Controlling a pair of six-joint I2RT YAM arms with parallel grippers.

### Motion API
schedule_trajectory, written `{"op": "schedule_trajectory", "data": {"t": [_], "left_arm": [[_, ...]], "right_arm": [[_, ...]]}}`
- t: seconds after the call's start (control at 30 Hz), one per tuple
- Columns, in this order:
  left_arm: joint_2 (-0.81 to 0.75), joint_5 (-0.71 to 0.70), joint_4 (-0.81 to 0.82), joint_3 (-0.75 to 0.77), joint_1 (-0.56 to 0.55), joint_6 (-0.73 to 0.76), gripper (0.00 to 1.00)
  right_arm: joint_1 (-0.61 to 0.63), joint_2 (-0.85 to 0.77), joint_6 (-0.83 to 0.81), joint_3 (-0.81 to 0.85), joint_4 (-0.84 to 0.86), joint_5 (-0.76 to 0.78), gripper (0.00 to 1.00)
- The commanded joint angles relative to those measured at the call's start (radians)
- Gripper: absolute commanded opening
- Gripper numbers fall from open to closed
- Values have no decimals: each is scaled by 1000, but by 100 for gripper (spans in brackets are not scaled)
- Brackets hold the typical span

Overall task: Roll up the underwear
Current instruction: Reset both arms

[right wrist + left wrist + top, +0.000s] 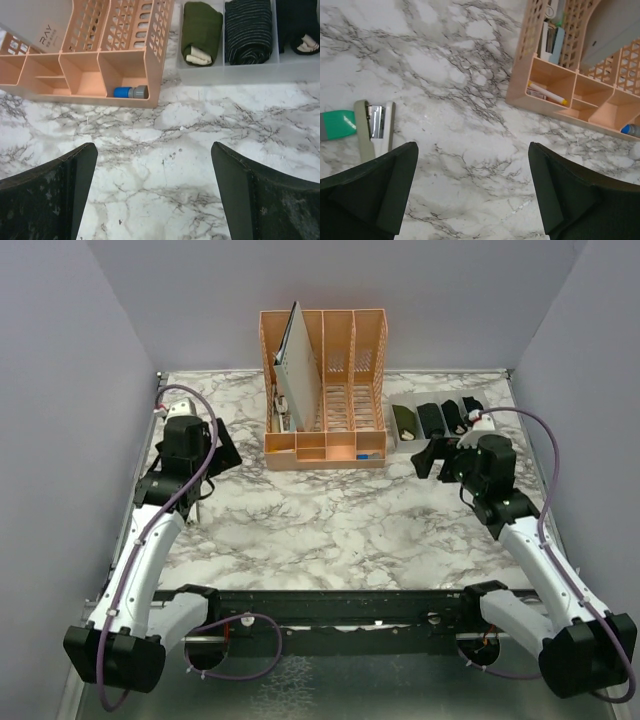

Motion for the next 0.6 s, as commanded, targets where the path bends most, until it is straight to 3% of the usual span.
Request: {"op": "schedule_trajectory", "data": {"t": [0.0, 0.17, 0.57], "left_arm": [[-87, -1, -26, -32, 61, 42, 99], [-83, 30, -24, -61, 63, 16, 99], [-157, -12, 12, -168, 63, 25, 99]], "right_arm": [[-3, -38, -11, 36, -130, -13, 100], [-4, 22, 9, 156, -254, 33, 100], [-3, -26, 29, 116, -202, 75, 100]]}}
